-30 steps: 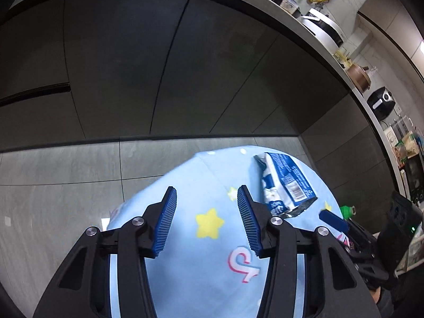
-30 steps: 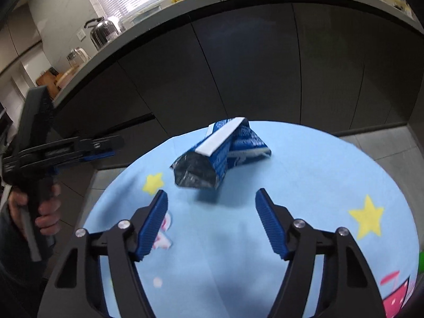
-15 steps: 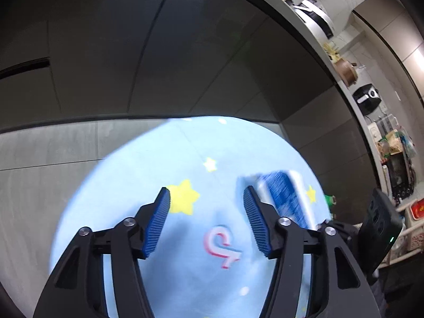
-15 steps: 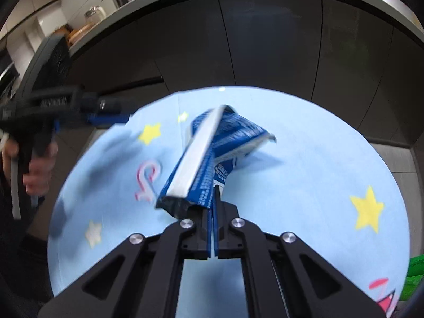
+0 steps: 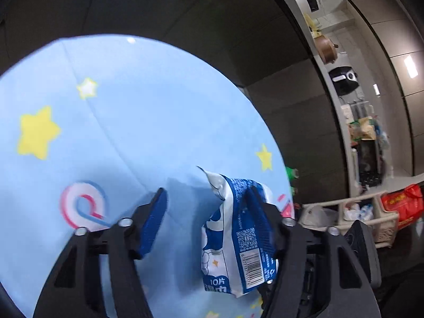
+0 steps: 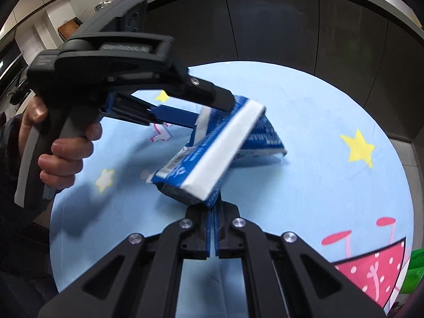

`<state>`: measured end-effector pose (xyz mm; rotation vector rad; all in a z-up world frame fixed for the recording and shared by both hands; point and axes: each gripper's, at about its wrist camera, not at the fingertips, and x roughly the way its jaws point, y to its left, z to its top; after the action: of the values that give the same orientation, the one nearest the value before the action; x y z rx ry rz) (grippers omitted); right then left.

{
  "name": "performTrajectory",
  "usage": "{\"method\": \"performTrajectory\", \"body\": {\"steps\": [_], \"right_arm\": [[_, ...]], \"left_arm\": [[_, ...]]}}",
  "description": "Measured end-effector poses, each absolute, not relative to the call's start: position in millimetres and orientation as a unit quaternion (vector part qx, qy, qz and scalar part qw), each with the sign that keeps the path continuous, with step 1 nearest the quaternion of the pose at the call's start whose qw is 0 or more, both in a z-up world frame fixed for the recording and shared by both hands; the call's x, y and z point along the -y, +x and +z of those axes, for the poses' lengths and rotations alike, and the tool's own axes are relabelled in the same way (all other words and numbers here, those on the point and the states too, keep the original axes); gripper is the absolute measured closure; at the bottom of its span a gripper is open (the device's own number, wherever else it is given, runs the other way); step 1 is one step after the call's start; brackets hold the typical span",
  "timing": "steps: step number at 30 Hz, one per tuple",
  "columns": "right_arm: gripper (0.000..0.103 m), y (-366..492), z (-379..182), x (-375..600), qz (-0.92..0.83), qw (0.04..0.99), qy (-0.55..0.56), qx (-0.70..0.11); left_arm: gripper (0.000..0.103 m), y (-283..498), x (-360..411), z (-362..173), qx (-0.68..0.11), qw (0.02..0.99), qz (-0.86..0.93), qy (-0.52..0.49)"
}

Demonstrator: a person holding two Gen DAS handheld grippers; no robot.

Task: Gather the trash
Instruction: 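Grasp the carton with the left tool from the right tool's fingers, then carry the carton over the bin with the left tool and open it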

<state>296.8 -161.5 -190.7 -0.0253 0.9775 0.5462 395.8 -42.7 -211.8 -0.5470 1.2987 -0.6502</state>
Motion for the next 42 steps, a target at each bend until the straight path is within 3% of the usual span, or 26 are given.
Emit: {"method": "performTrajectory", "body": {"steps": [3, 8, 24, 36, 42], "right_arm": [[0.1, 293.6, -186.8, 164.4, 0.257, 0.849, -0.012, -0.461], [0.1, 282.5, -177.8, 174.3, 0.249, 0.855, -0.009, -0.455], [0.099, 140.0, -114.9, 274.1, 0.194, 0.906, 0.032, -0.375], [0.098, 38.1, -134.9, 402.8, 0.09, 0.916, 0.106, -0.377], [0.095, 28.0, -174.2, 438.1, 0.064, 0.905, 0.144, -0.394]], "left_arm": [[0.079, 390.5, 50.6, -210.6, -0.587, 0.701, -0.313, -0.258], [0.091, 373.4, 68.4, -194.0, -0.579, 0.701, -0.332, -0.25], [0.092, 269.7, 178.7, -89.8, -0.537, 0.709, -0.428, -0.158], [0.092, 191.0, 340.7, -115.8, -0.562, 0.658, -0.495, -0.072], [0.091, 174.7, 394.2, -145.4, -0.573, 0.652, -0.495, -0.026]]}}
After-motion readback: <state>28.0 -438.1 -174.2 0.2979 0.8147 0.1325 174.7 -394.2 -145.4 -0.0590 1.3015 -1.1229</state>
